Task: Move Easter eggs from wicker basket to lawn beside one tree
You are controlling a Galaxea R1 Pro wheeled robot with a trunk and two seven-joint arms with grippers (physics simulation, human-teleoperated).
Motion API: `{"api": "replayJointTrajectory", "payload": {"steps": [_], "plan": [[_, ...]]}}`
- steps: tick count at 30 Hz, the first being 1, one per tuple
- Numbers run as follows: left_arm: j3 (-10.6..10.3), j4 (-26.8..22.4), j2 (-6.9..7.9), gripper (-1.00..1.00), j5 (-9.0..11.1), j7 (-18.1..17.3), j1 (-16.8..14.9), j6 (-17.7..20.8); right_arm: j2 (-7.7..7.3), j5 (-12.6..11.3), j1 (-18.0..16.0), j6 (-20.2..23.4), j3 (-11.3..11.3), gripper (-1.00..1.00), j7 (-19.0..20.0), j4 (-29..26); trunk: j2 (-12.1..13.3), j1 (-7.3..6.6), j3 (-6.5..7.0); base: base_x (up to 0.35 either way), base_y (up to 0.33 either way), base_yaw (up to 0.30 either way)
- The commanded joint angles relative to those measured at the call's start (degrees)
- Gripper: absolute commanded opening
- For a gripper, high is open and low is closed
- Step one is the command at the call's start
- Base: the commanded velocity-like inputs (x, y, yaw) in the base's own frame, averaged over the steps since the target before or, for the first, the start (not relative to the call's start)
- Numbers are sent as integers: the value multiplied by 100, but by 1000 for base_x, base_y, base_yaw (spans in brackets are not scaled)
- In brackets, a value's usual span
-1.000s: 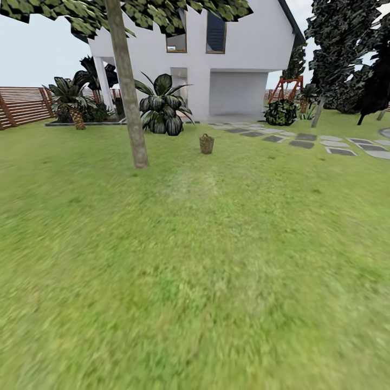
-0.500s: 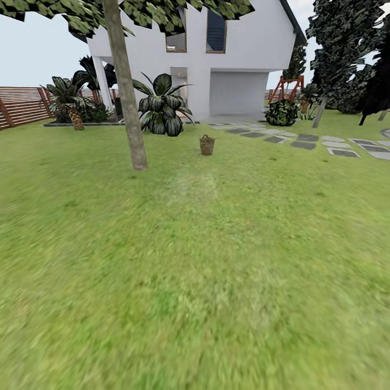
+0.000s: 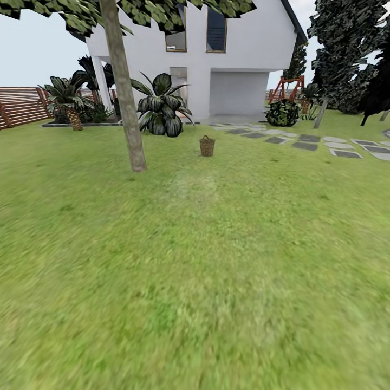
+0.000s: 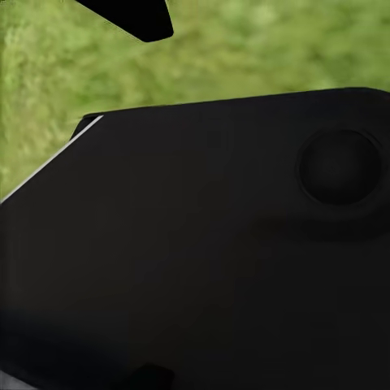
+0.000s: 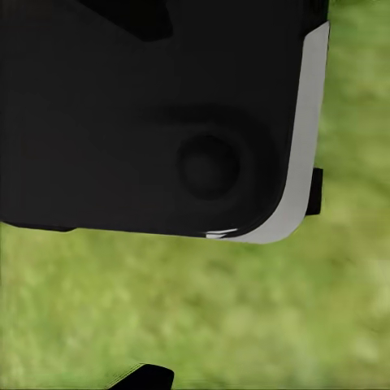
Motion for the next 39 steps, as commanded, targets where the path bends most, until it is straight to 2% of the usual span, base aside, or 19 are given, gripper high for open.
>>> {"api": "replayJointTrajectory", "payload": {"steps": [1,23,39], "plan": [[3,-1,-4,100,3,-3,-1,-10,-1,10,-3,-17,16,100,-3,6,-2,2,-4,242,0,0],[3,4,-8,100,3,-5,-1,-10,9,15,-5,-26,15,100,-3,24,-2,2,-4,233,0,0],[-1,8,1,100,3,-10,-1,-4,9,15,-6,-26,15,100,-3,24,-2,2,-4,322,0,0]]}}
